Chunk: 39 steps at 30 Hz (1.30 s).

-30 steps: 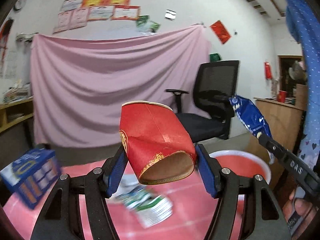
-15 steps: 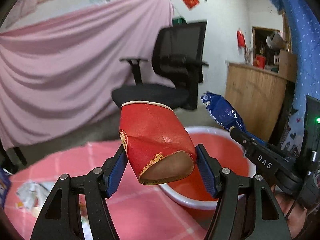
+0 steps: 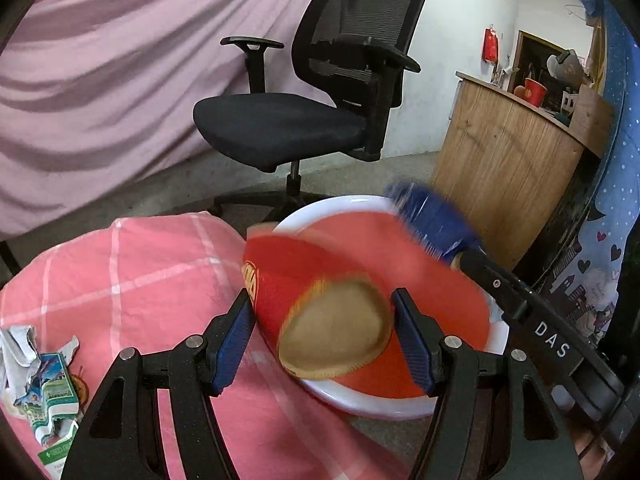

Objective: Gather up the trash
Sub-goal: 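Carry cup and wrapper to the bucket and open both grippers over it, then move both tools back over the table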

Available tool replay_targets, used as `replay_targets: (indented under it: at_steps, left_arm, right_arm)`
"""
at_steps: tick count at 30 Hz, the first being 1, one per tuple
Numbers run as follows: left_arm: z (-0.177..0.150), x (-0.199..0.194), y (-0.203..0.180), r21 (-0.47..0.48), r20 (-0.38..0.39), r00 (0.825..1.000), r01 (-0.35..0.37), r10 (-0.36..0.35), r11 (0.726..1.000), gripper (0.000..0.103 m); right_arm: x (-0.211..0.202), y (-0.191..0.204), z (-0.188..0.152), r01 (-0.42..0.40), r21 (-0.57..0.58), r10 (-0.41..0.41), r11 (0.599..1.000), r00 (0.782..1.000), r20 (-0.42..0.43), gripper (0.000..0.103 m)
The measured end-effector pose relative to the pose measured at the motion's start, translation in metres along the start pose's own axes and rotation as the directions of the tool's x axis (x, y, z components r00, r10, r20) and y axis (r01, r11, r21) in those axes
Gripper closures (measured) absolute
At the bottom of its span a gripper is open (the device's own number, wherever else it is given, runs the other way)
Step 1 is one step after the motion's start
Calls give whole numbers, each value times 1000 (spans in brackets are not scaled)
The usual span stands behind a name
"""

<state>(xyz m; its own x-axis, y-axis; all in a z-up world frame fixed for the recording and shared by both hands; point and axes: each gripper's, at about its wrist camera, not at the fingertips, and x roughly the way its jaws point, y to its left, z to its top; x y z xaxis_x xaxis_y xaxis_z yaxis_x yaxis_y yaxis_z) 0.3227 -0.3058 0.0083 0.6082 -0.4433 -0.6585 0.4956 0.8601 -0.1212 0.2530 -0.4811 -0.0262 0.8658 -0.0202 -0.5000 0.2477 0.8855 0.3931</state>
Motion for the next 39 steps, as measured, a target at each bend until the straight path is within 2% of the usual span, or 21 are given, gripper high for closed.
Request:
replay_targets:
  at_steps: [4,7,9,16,18,19,20,22,23,24,25,26,28,34,39]
  left_arm:
    - [-2,-2,4,-18,-8,1000,-5,5,1000,41]
    - [-5,-13,12,-40,5,1000,-8,8,999,41]
    - [-6,-20,15,-53,26,1000,-16,17,998,41]
    - [-10,-58,38,-118,122,989,-67,81,991,40]
    - [-14,-73,44,-138,156,982,-89,110,986,33]
    - [-16,-82,48,-148,178,976,-102,128,984,31]
    - [-17,-89,51,-157,198,970,-114,144,981,30]
    - [-22,-106,59,-174,232,956,-138,177,975,30]
    - [-25,-112,62,-181,240,952,-149,190,972,27]
    - [-28,-119,66,-190,249,946,-164,209,968,15]
    - [-31,-125,70,-200,261,938,-180,229,963,9]
    - [-37,-133,73,-214,283,925,-198,255,957,2]
    - [-48,-150,80,-239,336,894,-223,296,945,2]
    - [-77,-185,101,-298,381,833,-300,401,906,2]
    - [-102,-212,117,-344,412,776,-352,477,870,2]
  right_arm:
    - [1,-2,2,8,12,-8,1000,1000,-4,61]
    - [-1,-2,3,10,10,-10,1000,1000,6,61]
    - [-3,-1,4,5,8,-5,1000,1000,14,60]
    - [-20,15,8,-22,-51,27,998,995,99,49]
    - [-24,23,9,-35,-75,43,997,992,115,46]
    - [-27,27,9,-42,-87,53,995,991,125,40]
    - [-30,31,10,-52,-96,65,994,988,140,29]
    - [-39,39,10,-75,-114,95,991,979,183,19]
    - [-43,44,10,-85,-125,109,988,974,201,18]
    - [-46,49,9,-97,-141,126,985,968,216,17]
    - [-49,54,9,-110,-155,144,982,963,228,13]
    - [-53,58,8,-127,-166,165,978,957,241,10]
    - [-59,65,6,-155,-184,200,971,943,264,0]
    - [-76,97,-3,-234,-285,320,929,897,306,0]
    - [-88,128,-15,-288,-389,417,875,857,302,0]
